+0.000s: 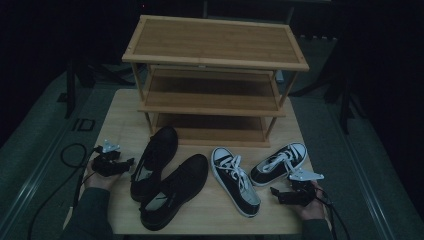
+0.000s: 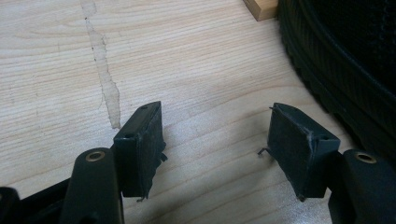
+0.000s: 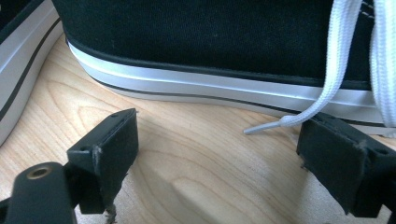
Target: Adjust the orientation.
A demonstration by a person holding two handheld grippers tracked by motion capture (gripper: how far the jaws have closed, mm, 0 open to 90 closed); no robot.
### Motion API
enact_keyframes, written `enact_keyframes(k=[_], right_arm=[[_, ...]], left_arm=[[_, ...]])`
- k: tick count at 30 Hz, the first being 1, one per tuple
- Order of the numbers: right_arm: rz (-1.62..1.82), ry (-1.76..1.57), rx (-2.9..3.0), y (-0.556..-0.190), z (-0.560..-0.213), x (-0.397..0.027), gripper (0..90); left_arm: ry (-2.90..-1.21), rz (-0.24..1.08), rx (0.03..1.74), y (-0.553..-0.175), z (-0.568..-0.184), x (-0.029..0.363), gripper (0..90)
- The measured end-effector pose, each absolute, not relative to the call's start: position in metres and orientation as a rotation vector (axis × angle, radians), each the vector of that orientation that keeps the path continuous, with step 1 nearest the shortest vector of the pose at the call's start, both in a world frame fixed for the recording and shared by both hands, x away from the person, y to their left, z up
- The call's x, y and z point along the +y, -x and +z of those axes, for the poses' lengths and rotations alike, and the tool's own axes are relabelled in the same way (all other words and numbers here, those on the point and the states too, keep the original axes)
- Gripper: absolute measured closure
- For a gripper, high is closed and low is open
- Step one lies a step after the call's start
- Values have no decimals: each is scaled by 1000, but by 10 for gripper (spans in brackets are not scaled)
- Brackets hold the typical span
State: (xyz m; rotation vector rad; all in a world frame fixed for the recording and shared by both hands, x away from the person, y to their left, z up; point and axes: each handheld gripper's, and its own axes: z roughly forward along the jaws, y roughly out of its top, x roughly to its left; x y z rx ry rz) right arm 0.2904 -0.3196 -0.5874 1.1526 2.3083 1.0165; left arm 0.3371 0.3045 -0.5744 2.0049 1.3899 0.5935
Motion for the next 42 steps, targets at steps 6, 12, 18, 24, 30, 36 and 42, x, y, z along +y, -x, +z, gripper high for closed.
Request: enact_keyframes(k=[6,12,18,24,30,36,42], right_arm=[[1016,-1153,2308,-290,-587,-320,124],[1016,-1153,2309,-290,-587,-320,124],[1018,-1154,2309,-290,-587,-320,124],[1017,-1154,2309,-290,-587,-320,124],[1017,-1154,2309,-290,-587,-320,124],[1017,-1154,2309,-290,-587,-320,124],[1018,-1154,2309,-290,-587,-320,124]], left_arm=[[-2023,580,1397,-337,-572,304,391],[-2035,569,1412,-337,-570,305,452],[-2083,526,1406,-335,-563,304,508],[-2154,502,1347,-332,-543,299,525],[-2199,440,1301,-331,-511,299,531],[-2242,408,1287,-329,-492,293,507],[-2235,373,1255,-325,-477,288,493]])
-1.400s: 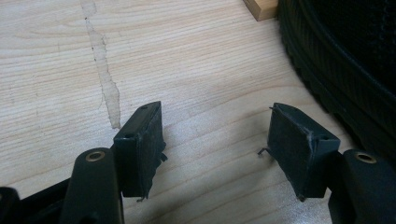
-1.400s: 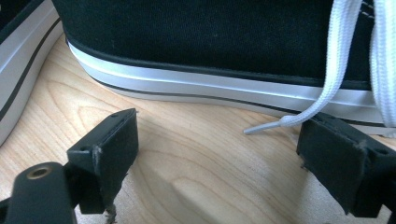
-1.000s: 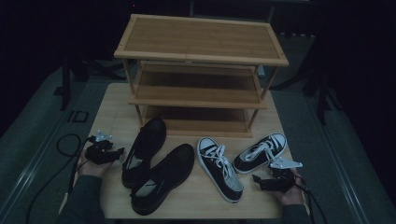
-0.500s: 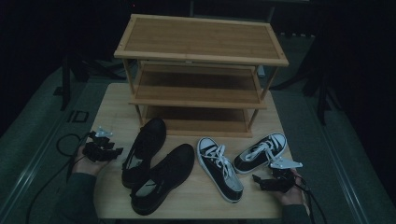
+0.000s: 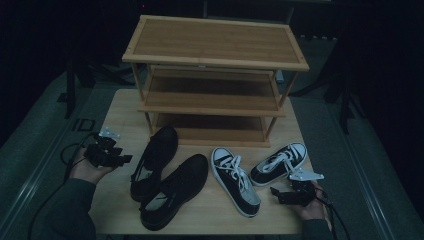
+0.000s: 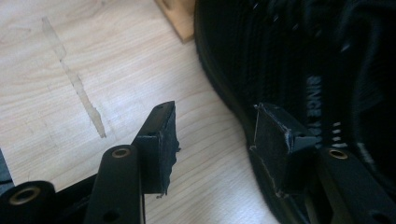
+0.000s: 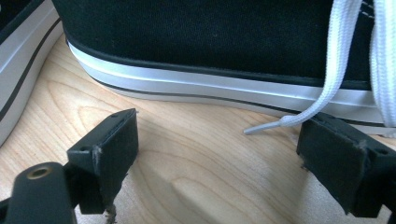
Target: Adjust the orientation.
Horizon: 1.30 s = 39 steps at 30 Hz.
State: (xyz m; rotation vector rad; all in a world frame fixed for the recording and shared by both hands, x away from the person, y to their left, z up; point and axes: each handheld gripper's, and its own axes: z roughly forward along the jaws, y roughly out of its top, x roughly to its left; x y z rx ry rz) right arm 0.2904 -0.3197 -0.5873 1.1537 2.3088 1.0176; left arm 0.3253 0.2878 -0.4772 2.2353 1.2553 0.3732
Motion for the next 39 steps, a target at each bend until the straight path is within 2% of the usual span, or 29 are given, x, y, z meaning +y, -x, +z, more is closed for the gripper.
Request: enact_keyframes(k=[5,13,19,23,29,30,33,35,39], right_arm=[[1017,-1154,2309,-290,-587,-320,124],[1017,-1154,2309,-290,-587,-320,124],[1017,-1154,2309,-290,-587,-320,124],[1018,-1154,2309,-290,-587,-320,124],[1018,-1154,2309,-290,-587,-320,124],[1018,-1154,2309,-290,-587,-320,124],[1018,-1153,2309,-290,-587,-320,124],[1019,-1154,2309,-291,-587,-320,124],[1018,-1154,2309,-290,-587,-320,124]], left_arm=[[-2248,323,1207,-322,-464,280,483],[-2310,314,1159,-317,-448,260,454],[-2363,307,1133,-318,-451,246,441],[-2402,297,1136,-323,-461,237,464],[-2456,300,1167,-333,-471,230,604],[-2453,293,1172,-334,-471,231,641],[-2440,300,1162,-334,-469,232,829],[-2437,340,1166,-334,-467,231,871],[-2421,424,1196,-337,-465,231,880]])
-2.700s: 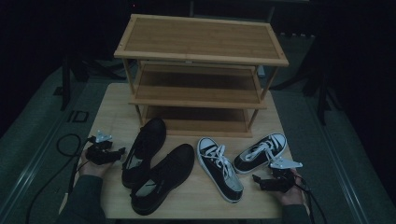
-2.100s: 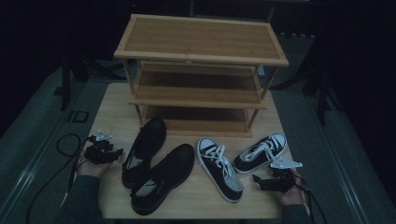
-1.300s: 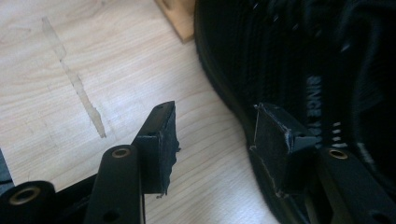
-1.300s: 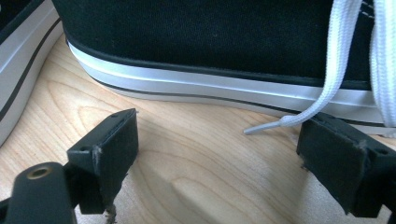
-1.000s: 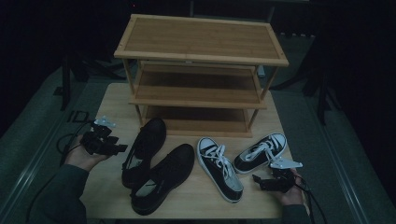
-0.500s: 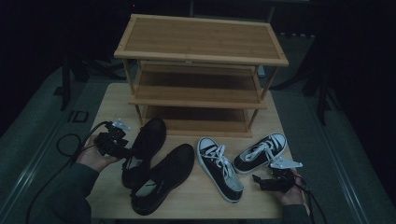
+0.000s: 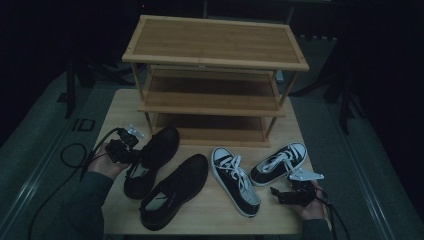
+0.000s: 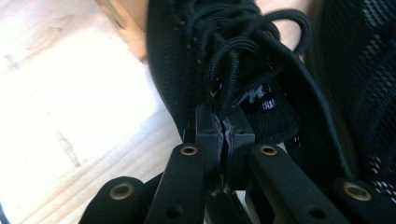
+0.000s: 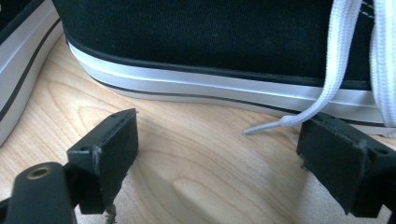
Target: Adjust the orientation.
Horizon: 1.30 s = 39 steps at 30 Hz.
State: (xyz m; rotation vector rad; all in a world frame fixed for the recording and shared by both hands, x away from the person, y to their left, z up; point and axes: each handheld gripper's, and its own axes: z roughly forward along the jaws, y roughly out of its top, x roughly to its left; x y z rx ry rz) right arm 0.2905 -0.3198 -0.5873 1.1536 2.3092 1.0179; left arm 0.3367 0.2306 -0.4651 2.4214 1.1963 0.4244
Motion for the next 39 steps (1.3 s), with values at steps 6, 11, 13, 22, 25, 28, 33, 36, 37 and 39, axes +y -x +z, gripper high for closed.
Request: enact_keyframes(k=[6,11,13,22,25,28,33,36,37,39], right_arm=[[1020,-1154,2309,-291,-587,-320,124],[1022,-1155,2310,-291,-587,-320,124],[1025,-1158,2310,-291,-587,-320,124],[1030,-1159,2310,-291,-587,-321,124],[1029,-1159,2310,-291,-587,-321,124],[1029,-1159,2310,-291,-587,-321,124],[1025,-1158,2309,-291,-587,-320,124],[1026,-1158,2310,-291,-587,-321,124],[1025,-1158,2310,-291,-587,-320,124],[1025,-1157,2310,-291,-587,-320,124]], left_arm=[[-2376,478,1230,-346,-466,236,882],[-2327,513,1280,-352,-465,244,882],[-2296,513,1303,-354,-465,246,883],[-2099,471,1413,-356,-465,250,884],[-2145,465,1400,-358,-468,245,882],[-2184,461,1385,-357,-470,245,877],[-2250,483,1357,-354,-466,246,718],[-2255,502,1358,-350,-459,249,614],[-2255,504,1358,-349,-457,250,590],[-2264,515,1348,-346,-454,252,560]])
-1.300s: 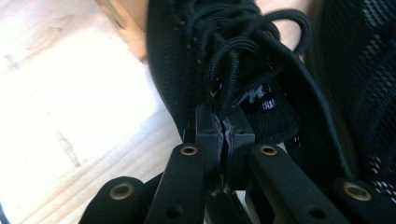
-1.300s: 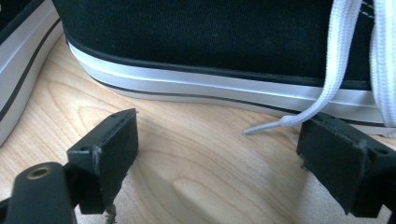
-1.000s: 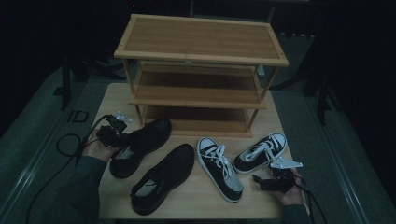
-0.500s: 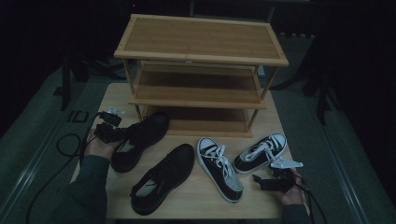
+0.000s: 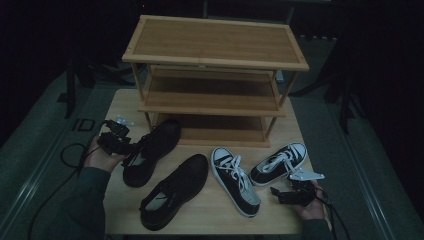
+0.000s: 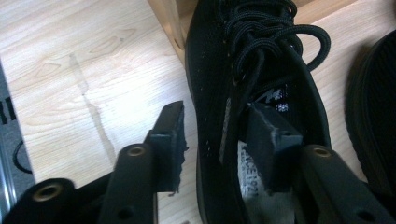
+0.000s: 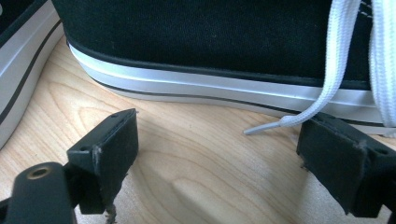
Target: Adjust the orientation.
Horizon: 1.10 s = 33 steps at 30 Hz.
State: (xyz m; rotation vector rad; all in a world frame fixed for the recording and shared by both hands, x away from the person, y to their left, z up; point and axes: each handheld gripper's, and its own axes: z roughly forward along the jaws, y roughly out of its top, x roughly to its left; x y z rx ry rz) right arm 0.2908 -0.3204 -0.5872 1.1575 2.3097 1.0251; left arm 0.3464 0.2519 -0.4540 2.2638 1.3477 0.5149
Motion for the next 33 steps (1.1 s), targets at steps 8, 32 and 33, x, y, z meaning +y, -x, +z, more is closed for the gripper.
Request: enact_keyframes(k=[8,32,33], right_arm=[[1022,-1156,2309,-291,-587,-320,124],[1021,-1153,2310,-291,-587,-320,124],[1020,-1153,2309,-291,-587,-320,123]], left_arm=[[-2307,444,1275,-340,-451,255,483],[-2435,412,1075,-315,-425,227,503],[-2440,408,1068,-315,-426,225,503]])
